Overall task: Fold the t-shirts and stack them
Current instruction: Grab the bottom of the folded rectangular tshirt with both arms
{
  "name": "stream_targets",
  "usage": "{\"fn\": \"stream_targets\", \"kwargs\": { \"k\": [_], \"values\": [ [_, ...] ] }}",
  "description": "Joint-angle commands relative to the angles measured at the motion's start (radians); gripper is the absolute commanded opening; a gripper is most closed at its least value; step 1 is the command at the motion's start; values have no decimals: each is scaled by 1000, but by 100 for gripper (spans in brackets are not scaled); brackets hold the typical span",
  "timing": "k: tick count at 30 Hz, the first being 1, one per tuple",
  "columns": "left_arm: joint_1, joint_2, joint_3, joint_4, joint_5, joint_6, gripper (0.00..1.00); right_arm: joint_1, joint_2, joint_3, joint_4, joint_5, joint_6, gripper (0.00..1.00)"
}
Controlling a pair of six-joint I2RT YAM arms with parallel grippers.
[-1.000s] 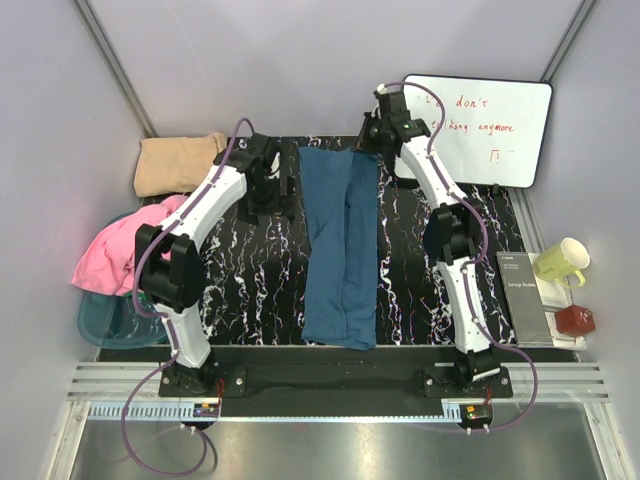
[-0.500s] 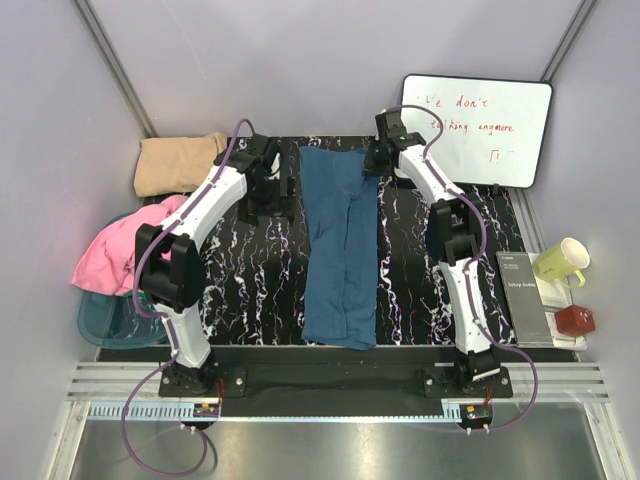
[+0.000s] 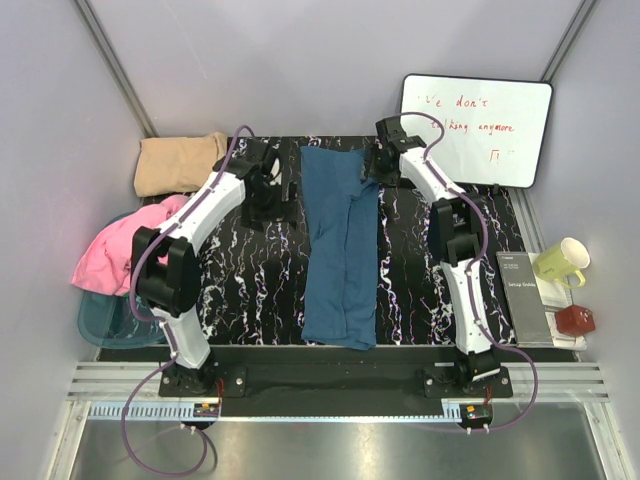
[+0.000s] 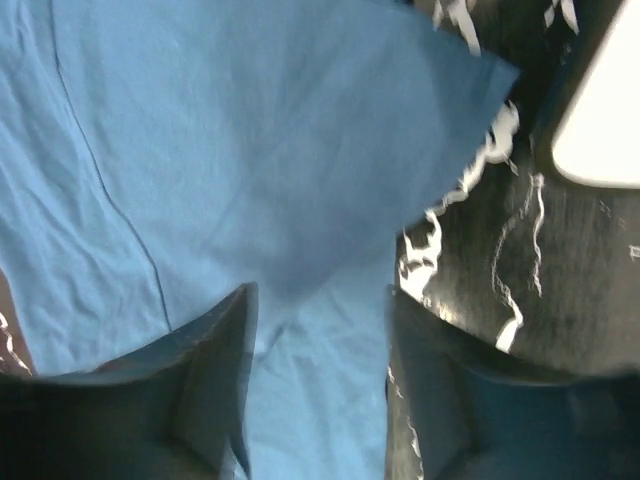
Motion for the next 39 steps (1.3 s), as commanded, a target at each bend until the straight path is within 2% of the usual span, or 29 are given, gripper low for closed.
{"fn": "stream_targets", "kwargs": {
  "k": [1,4,7,11,14,19,25,26,27,28,31,35,37,38,39],
  "values": [
    [-13,-103,-134,81,117,10,99,-2,-216,-71,-21,10,-44,85],
    [-27,-154,-250,147,188,-3,99,-2,-335,-180,2,-16,-64,100],
    [-63,-198,-337,187,226,-12,99,-2,-447,-321,59,-85,-55,100],
    [-137,-234,-425,245,255,-53,94,13,-537,-490,118,-159,-35,100],
    [-212,-263,-488,292,257,-107,93,51,-535,-518,143,-239,-35,99],
    [-290,-315,-611,390,263,-228,89,157,-364,-386,102,-256,-56,97],
    [-336,-361,-706,424,234,-311,57,188,-111,-64,-16,-314,-44,91],
    [-340,-361,-725,427,234,-319,47,194,-88,-29,-29,-317,-44,91],
    [-344,-356,-732,437,235,-331,43,197,-40,10,-42,-317,-43,89],
    [-346,-350,-740,440,235,-337,43,199,-16,86,-74,-323,-41,89],
    [-350,-301,-755,445,248,-349,52,202,61,201,-119,-325,-32,89],
    [-364,-266,-765,445,243,-356,55,202,98,245,-121,-329,-24,88],
    [-369,-257,-772,447,245,-360,47,203,109,269,-119,-331,-20,88],
    [-370,-251,-777,445,243,-360,39,203,124,278,-119,-340,-17,88],
    [-372,-244,-778,445,249,-362,24,203,132,286,-118,-345,-15,88]
  ]
}}
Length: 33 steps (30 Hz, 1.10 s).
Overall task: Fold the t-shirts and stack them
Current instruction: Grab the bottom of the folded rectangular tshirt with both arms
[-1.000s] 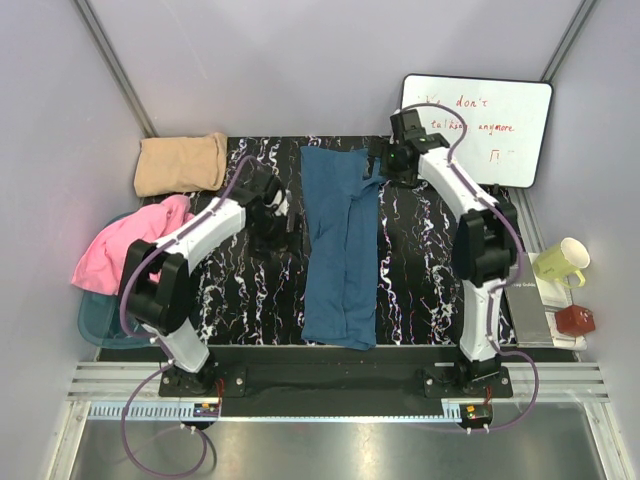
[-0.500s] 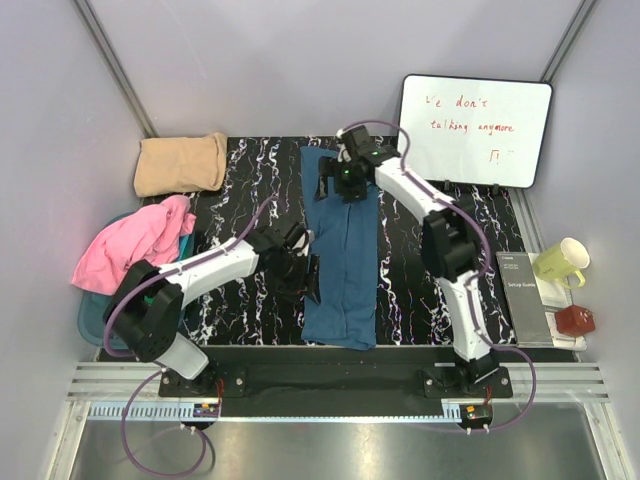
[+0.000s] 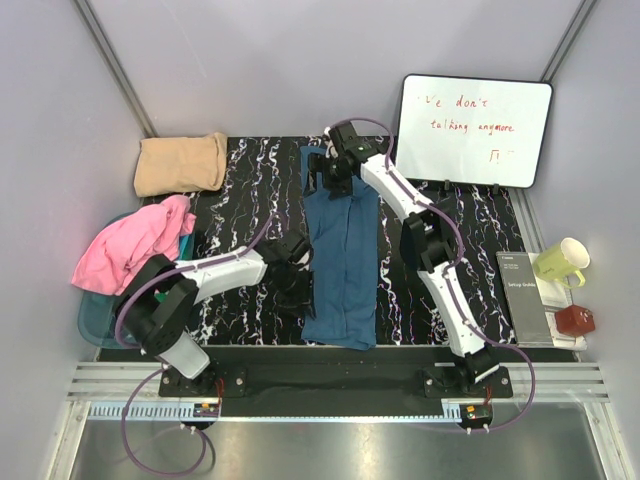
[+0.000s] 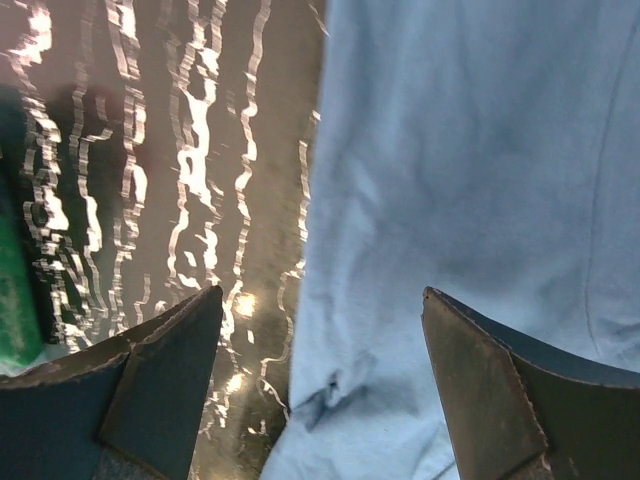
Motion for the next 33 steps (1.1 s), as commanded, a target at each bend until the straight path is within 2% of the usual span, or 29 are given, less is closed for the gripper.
{"fn": "stream_targets", "kwargs": {
  "k": [1,2,3,9,18,25,26,27,30,32,33],
  "values": [
    [-11,31,-22,29,23,-18,13,2,40,86,-7,-42,18,88],
    [-12,38,-25,29,24,-21,4,1,56,92,-7,-50,23,87],
    [-14,46,-30,30,35,-21,0,2,65,106,-9,-53,24,87],
    [-17,37,-62,4,61,-41,0,2,111,106,-9,-53,49,87],
    [-17,-47,-33,-164,64,-55,0,2,148,98,-21,-3,89,89],
    [-17,-38,-56,-189,92,-39,0,1,174,140,-21,4,72,92],
    [-17,-35,-51,-192,92,-33,4,1,169,138,-24,5,64,92],
    [-19,-40,-34,-198,86,-24,38,2,156,129,-22,8,55,93],
    [-20,-115,30,-239,20,7,84,2,41,68,-16,45,8,97],
    [-20,-180,64,-269,-38,24,97,2,-97,-19,-10,118,-29,100],
    [-20,-199,93,-275,-54,27,99,1,-148,-55,-6,138,-40,100]
  ]
}}
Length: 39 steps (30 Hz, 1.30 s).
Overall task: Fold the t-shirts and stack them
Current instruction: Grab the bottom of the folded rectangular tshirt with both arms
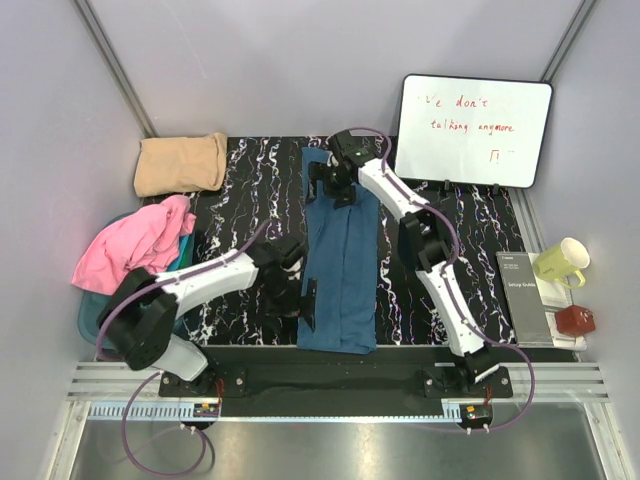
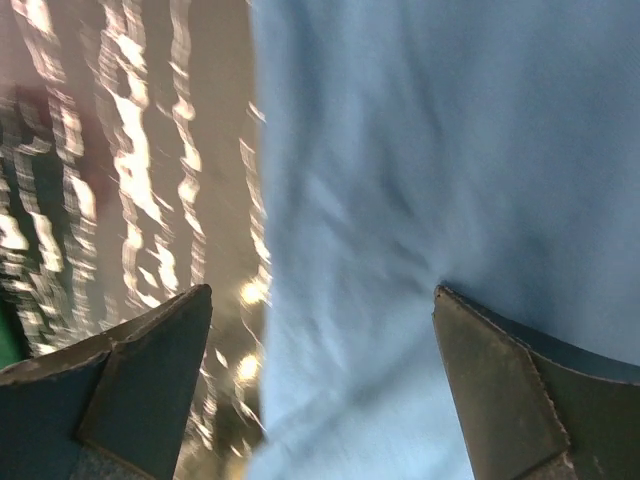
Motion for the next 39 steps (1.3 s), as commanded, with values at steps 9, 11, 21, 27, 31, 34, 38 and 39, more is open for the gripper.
{"fn": "stream_targets", "kwargs": {
  "k": [9,11,21,27,31,34,38,39],
  "values": [
    [-4,-190,79,9,-124,44,99,-6,-862,-784,98,256,-68,100],
    [-4,-187,38,69,-101,31,99,-20,-1004,-980,129,241,-18,100],
    [39,-219,-197,362,45,-126,99,-72,-1420,-1694,257,8,330,97],
    [53,-175,-262,471,99,-172,99,-72,-1488,-1935,345,-70,430,80],
    [53,-140,-276,517,120,-193,98,-70,-1500,-2070,449,-153,502,69],
    [53,-129,-283,537,134,-215,94,-69,-1523,-2142,501,-198,547,67],
    [52,-142,-308,535,137,-247,92,-54,-1542,-2208,553,-228,590,68],
    [52,-149,-314,526,133,-258,92,-46,-1554,-2221,566,-233,616,68]
  ]
}}
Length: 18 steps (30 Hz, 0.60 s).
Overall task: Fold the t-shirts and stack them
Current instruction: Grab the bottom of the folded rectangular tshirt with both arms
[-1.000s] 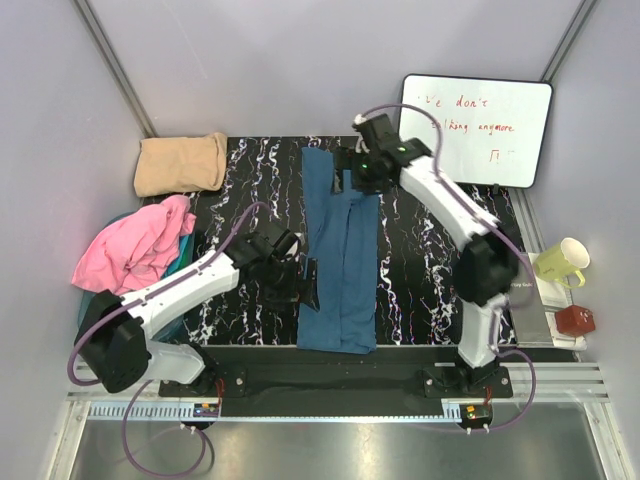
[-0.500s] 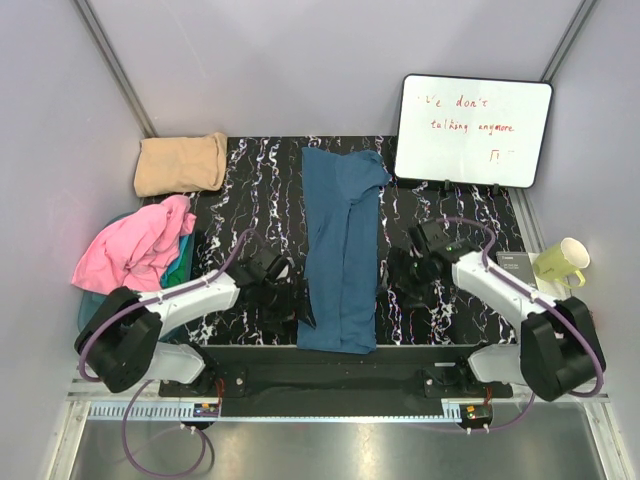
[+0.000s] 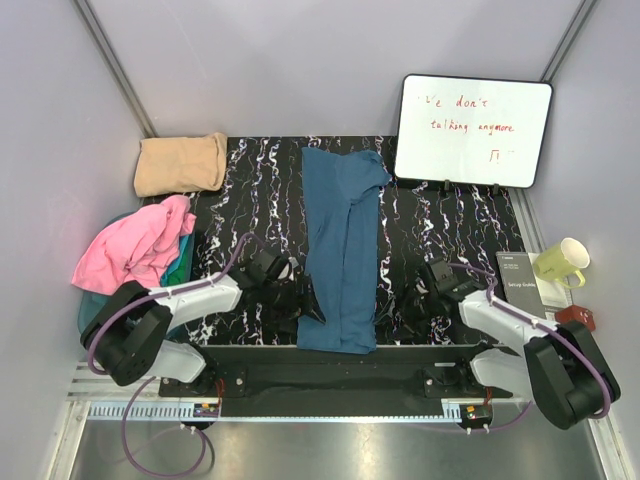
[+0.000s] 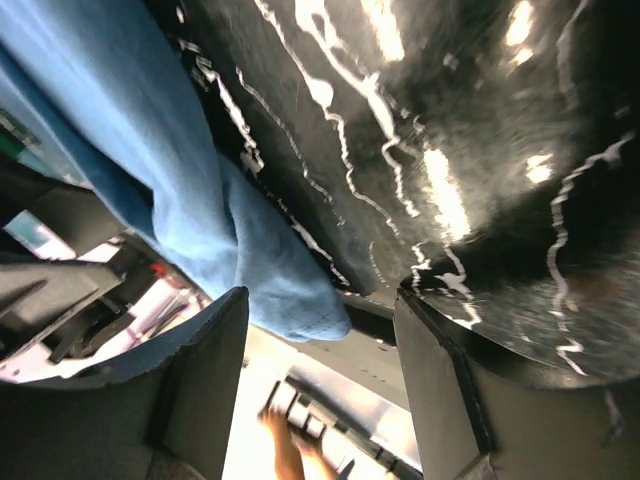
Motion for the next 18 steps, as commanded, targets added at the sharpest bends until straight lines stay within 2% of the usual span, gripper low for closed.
{"fn": "stream_targets", "kwargs": {
  "k": [1,4,8,13,14,15,17,18],
  "values": [
    [2,-19,-50,13,-8,-44,92,28,-32,-79,120,-43,96,69],
    [2,-45,-82,-12,-19,-55,90,51,-47,-127,171,-44,135,69],
    [1,-60,-122,-12,-8,-62,75,74,-32,-178,228,-61,181,68],
    [-2,-48,-126,-10,4,-59,30,101,-14,-191,268,-72,196,64],
    [-5,-44,-123,-10,4,-58,24,103,6,-190,277,-83,195,60],
    [-7,-31,-111,-10,4,-58,10,104,15,-184,298,-86,195,55],
    [-11,-21,-96,-10,6,-48,1,111,54,-173,314,-93,184,40],
    [-13,-13,-82,-10,6,-47,0,112,68,-161,317,-93,176,23]
  ]
}}
